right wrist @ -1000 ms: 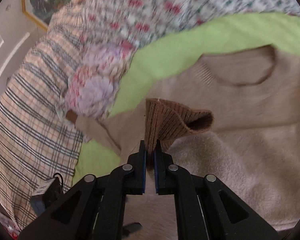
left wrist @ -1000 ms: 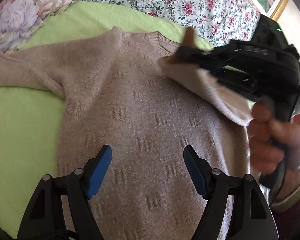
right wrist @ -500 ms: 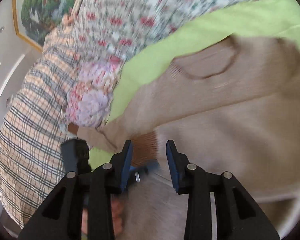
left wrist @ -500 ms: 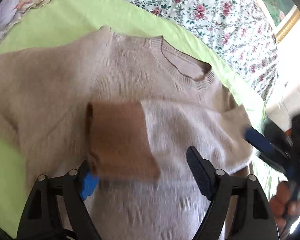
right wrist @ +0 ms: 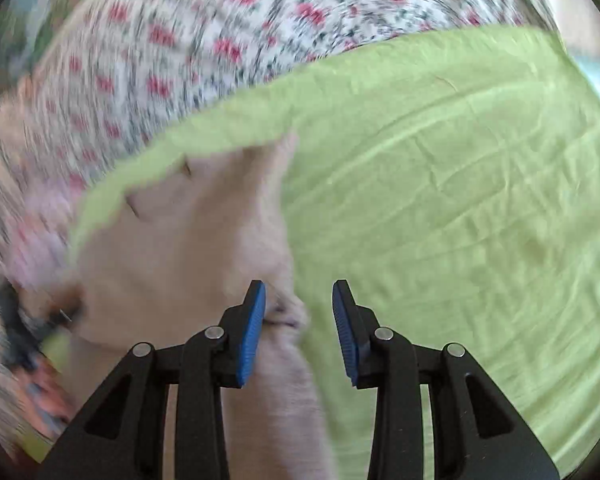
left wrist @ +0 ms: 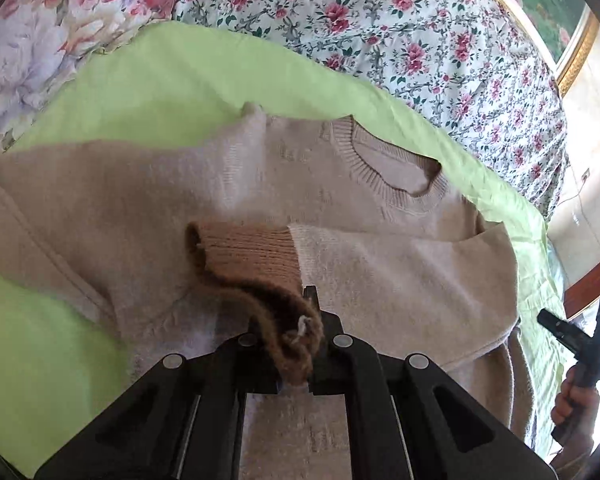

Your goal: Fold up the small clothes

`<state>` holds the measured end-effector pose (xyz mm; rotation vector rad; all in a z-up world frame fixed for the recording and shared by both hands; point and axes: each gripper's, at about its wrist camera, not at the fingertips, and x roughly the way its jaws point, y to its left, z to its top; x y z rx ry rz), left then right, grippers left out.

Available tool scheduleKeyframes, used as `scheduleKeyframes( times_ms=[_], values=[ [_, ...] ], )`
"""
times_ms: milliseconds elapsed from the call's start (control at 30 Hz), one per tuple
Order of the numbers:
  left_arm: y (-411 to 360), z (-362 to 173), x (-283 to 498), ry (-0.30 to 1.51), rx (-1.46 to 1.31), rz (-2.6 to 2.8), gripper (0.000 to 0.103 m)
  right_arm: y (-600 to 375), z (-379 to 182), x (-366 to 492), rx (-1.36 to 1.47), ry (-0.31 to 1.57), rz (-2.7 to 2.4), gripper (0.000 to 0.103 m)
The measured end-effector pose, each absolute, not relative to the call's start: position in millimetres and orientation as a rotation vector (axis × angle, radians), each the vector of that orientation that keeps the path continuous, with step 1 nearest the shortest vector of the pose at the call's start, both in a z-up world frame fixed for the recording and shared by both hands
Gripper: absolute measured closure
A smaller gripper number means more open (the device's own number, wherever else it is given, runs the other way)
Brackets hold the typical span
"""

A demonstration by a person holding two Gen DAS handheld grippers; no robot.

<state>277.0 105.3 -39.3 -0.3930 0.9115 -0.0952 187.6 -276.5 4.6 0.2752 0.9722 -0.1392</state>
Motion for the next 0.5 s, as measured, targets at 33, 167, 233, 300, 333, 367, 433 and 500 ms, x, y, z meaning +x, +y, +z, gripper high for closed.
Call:
scheduleKeyframes(
  times_ms=[33,167,233,300,333,367,433,500],
  values=[
    [103.3,-39.5,277.4,0.909,-0.39,-0.094,0.097,-270.1,1.0,191.1,0.216,0.992,-0.124,0.063],
    [107.3,-42.7,278.7,0.914,-0.413,-0.081,0.097,-236.6,-24.6,214.9,-0.023,1.069,-0.063,0.057],
    [112.5,-40.6,271.2,0.91,-0.427,-0.084,0.097,-233.1,-35.8,224.8,-0.068,1.078,-0.053,0.052],
    [112.0,-39.3,269.1,0.904,-0.425,-0.083,0.097,-233.5,-42.0,240.3,-0.093,1.049,-0.089,0.051],
    [110.9,-39.0,268.5,0.905,-0.424,-0.083,0.097,-238.8,-42.4,245.6,-0.078,1.028,-0.129,0.051],
    [107.4,-38.8,268.4,0.907,-0.419,-0.082,0.097,-251.3,-41.1,251.9,-0.034,1.002,-0.193,0.051],
    [98.5,-38.8,268.8,0.911,-0.406,-0.099,0.097,-282.9,-31.0,250.8,0.094,0.927,-0.299,0.051],
    [85.5,-40.2,270.0,0.917,-0.389,-0.136,0.097,-318.2,-15.5,235.7,0.234,0.842,-0.374,0.036]
  ],
)
